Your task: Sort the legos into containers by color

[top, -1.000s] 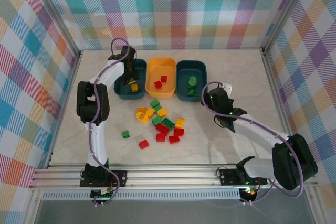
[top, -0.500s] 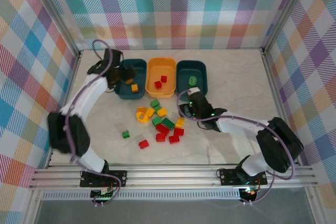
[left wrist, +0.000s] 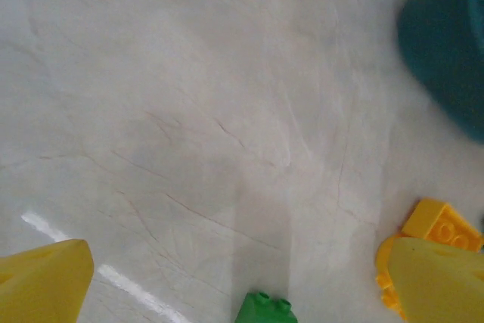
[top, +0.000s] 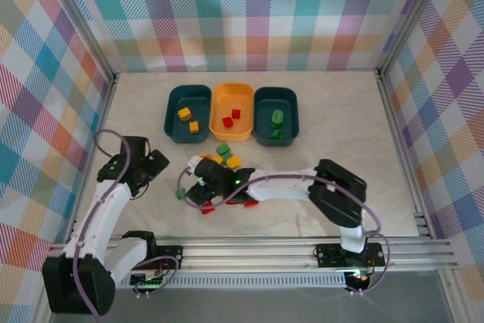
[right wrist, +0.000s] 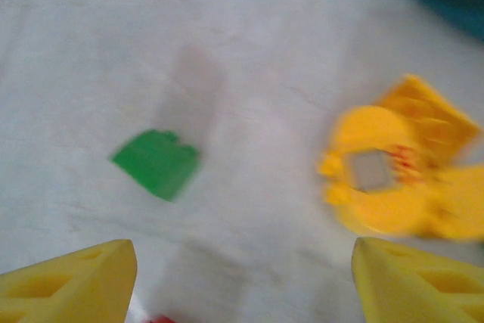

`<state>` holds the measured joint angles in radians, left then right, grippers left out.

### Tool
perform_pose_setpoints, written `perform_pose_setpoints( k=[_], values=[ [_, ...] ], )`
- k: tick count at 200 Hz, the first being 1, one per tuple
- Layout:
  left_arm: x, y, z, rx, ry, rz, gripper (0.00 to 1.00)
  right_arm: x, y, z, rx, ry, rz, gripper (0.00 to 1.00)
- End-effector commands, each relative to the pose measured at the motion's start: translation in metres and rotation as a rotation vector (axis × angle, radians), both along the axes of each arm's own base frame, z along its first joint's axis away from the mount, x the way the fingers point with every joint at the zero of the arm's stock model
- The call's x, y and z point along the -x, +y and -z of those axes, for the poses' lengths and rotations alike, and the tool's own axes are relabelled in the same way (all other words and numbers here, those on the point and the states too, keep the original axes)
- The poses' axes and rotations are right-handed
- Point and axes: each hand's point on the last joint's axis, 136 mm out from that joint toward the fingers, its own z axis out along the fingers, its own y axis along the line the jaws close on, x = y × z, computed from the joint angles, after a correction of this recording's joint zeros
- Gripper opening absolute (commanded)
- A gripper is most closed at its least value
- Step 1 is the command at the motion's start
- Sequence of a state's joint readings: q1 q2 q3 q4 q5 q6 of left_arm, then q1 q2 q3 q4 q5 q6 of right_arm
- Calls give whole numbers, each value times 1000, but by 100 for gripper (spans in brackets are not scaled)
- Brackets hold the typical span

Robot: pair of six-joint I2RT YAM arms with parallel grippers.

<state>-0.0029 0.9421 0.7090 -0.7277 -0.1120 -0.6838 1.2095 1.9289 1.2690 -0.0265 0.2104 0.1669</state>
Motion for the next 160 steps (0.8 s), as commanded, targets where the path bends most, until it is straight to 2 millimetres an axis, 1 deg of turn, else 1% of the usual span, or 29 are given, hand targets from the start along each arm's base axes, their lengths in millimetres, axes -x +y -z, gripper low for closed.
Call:
perform_pose_setpoints(
  k=[1,21,42,55,74,98,116,128,155,160],
  values=[
    [9,2,-16,74,-27,-19,100,17,17,22,44,82,-58,77],
    [7,-4,-19,147,-53,-25,100,19,37,26,38,120,-59,78],
    [5,-7,-19,174,-46,-10,100,22,52,32,34,175,-39,79],
    [5,-7,-19,174,-40,-5,100,20,55,40,48,198,-10,79],
    [5,-7,-25,182,-56,2,100,14,55,53,80,212,49,79],
    [4,-8,-32,188,-83,9,100,1,53,66,124,206,148,75],
    [4,-8,-32,189,-86,11,100,-10,49,69,145,181,222,69],
    [4,-10,-31,194,-84,19,100,-13,49,69,140,171,239,65],
    [6,-12,-27,204,-72,30,100,-16,47,66,134,156,259,44],
    [6,-13,-26,205,-70,31,100,-16,46,65,129,153,259,42]
  ],
)
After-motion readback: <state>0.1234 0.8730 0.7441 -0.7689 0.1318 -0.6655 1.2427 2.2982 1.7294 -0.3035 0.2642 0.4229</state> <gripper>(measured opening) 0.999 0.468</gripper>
